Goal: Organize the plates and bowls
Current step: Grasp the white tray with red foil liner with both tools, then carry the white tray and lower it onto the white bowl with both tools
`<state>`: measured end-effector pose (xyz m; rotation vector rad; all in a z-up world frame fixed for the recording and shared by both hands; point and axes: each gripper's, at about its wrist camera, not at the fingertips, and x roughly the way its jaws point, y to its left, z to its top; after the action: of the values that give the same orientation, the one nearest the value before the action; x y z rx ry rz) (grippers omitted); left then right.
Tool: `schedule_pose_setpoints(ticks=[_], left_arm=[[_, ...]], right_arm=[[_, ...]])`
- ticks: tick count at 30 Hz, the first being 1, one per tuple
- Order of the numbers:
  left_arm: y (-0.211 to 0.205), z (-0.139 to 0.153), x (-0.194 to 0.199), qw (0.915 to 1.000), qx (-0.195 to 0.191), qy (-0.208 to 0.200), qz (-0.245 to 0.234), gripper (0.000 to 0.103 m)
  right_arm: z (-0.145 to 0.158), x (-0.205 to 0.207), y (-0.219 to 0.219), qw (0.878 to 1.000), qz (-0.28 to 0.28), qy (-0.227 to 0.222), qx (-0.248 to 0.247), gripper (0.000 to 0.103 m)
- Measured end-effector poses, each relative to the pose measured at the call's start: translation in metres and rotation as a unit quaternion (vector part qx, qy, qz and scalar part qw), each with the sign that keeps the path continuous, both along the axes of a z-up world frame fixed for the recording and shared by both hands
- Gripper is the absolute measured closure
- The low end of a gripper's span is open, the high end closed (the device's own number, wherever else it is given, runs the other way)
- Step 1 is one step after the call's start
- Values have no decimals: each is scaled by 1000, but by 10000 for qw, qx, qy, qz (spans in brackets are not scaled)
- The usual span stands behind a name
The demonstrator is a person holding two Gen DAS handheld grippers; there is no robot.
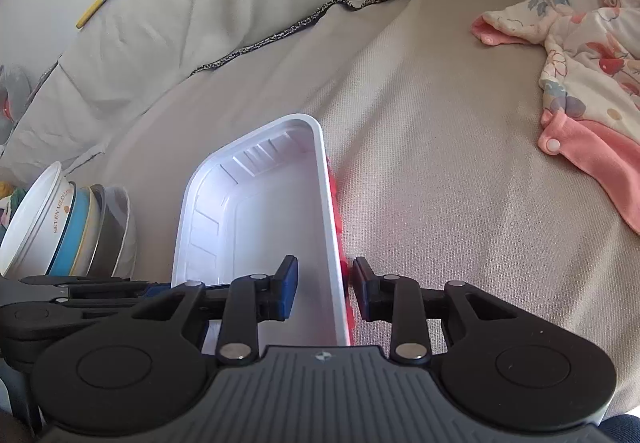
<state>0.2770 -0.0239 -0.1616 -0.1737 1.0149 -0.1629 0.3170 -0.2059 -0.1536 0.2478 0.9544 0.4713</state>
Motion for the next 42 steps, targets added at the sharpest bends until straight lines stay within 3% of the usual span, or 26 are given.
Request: schedule_pose_setpoints(ticks=[9, 19, 26, 30, 35, 39, 42], left_arm=[[-4, -1, 7, 10000, -7, -15, 57, 82], [7, -4, 18, 9980, -539, 113, 325, 82], [3, -1, 16, 9980, -541, 129, 290, 83], [6, 31, -4, 9974, -641, -292, 145, 82], [42, 104, -44, 9876, -937, -1215, 335, 82], [97, 146, -82, 9758, -1217, -1657, 744, 82], [140, 159, -101, 9735, -1169, -1662, 1046, 82]], right_arm=[[-4, 10, -6, 9997, -175, -74, 153, 73], [-5, 10, -5, 9995, -165, -191, 200, 73], [-1, 3, -8, 9993, -334, -57, 152, 73], [38, -14, -5, 9978, -380, -549, -26, 73], [115, -35, 12, 9900, -201, -1346, 371, 73], [153, -32, 51, 9879, 265, -1259, 865, 73], [163, -23, 99, 9874, 658, -942, 1084, 73]])
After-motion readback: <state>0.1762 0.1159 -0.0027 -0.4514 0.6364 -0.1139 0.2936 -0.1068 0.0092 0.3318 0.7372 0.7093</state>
